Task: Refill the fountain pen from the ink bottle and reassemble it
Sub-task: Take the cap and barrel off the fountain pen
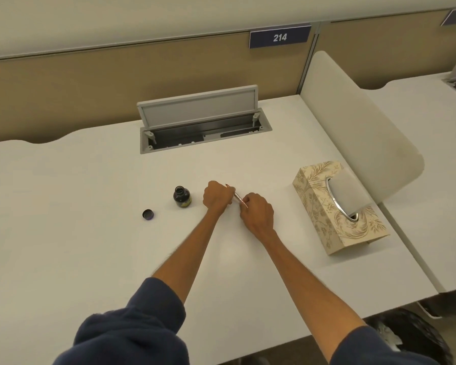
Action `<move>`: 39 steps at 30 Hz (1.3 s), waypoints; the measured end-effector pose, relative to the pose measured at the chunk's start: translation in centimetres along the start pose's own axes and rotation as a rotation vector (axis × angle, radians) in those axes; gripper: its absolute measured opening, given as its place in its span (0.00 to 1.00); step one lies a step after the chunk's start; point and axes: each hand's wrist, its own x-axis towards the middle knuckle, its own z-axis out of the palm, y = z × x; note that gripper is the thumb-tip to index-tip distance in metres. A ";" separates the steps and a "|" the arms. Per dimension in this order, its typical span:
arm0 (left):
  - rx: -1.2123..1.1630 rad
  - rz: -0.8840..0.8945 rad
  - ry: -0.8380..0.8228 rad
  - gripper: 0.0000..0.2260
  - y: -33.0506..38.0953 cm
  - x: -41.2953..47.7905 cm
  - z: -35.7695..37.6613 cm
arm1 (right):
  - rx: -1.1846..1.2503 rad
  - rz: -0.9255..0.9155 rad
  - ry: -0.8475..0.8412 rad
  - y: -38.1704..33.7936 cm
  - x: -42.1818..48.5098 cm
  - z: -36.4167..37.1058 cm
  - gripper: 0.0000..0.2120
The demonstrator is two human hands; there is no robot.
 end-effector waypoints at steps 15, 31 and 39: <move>-0.627 0.063 -0.314 0.08 -3.4 -6.0 -4.2 | 0.897 0.086 -0.371 -0.7 -3.8 -2.3 0.11; -0.752 0.203 -0.182 0.09 -5.9 -6.8 -7.3 | 0.901 0.032 -0.571 -4.2 -4.4 -2.9 0.11; -0.899 0.114 -0.216 0.04 -6.0 -7.4 -8.3 | 0.645 -0.092 -0.262 -4.7 -5.2 -2.1 0.09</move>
